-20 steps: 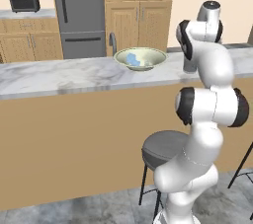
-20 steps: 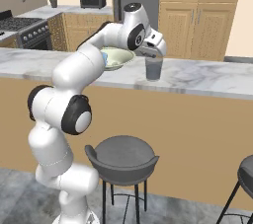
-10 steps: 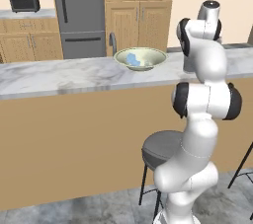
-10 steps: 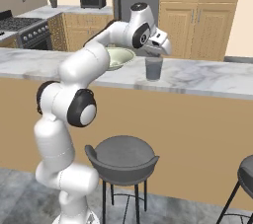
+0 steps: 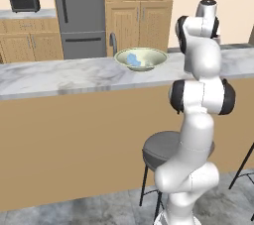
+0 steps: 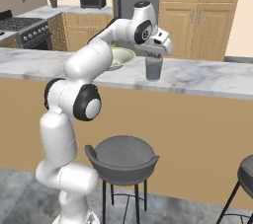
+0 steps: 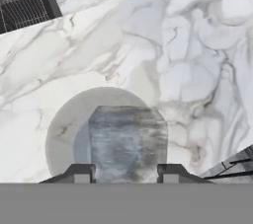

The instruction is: There are four ice cubes in the ice bowl. Place two ice cubes in each glass of water.

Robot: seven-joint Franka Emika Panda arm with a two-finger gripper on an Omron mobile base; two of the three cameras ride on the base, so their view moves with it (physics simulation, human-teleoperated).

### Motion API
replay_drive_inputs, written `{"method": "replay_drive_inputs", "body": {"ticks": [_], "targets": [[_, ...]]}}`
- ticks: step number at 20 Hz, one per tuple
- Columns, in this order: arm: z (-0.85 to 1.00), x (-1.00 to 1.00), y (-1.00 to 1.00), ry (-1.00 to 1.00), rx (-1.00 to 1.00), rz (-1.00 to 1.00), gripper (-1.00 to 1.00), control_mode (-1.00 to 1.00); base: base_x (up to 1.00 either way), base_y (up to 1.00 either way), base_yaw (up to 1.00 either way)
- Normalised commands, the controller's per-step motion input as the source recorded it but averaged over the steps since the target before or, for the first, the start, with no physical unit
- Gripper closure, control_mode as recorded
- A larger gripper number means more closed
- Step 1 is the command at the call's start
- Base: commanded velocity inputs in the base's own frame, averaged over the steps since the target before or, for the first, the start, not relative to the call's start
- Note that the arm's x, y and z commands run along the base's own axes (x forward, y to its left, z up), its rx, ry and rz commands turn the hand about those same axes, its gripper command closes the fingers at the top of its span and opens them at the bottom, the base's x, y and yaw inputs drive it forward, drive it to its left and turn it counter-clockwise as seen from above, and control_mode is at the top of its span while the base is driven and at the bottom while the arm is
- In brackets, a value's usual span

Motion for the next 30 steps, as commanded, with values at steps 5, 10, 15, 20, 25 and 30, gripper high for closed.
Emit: {"method": "replay_drive_inputs", "body": {"ticks": [5, 10, 15, 20, 25, 30], "targets": [[-0.08, 0.32, 0.0, 0.04, 0.0, 0.0, 1.0, -1.0, 0.0, 0.0, 0.0], [-0.2, 0.28, 0.0, 0.0, 0.0, 0.01, 1.0, -1.0, 0.0, 0.0, 0.0], [-0.26, 0.11, -0.08, 0.0, 0.01, 0.01, 1.0, -1.0, 0.0, 0.0, 0.0], [-0.02, 0.0, -0.03, -0.01, 0.01, 0.0, 1.0, -1.0, 0.0, 0.0, 0.0], [-0.01, 0.0, 0.08, -0.05, 0.0, 0.0, -1.0, -1.0, 0.0, 0.0, 0.0], [0.02, 0.0, 0.12, -0.09, 0.0, 0.0, -1.0, -1.0, 0.0, 0.0, 0.0]]}}
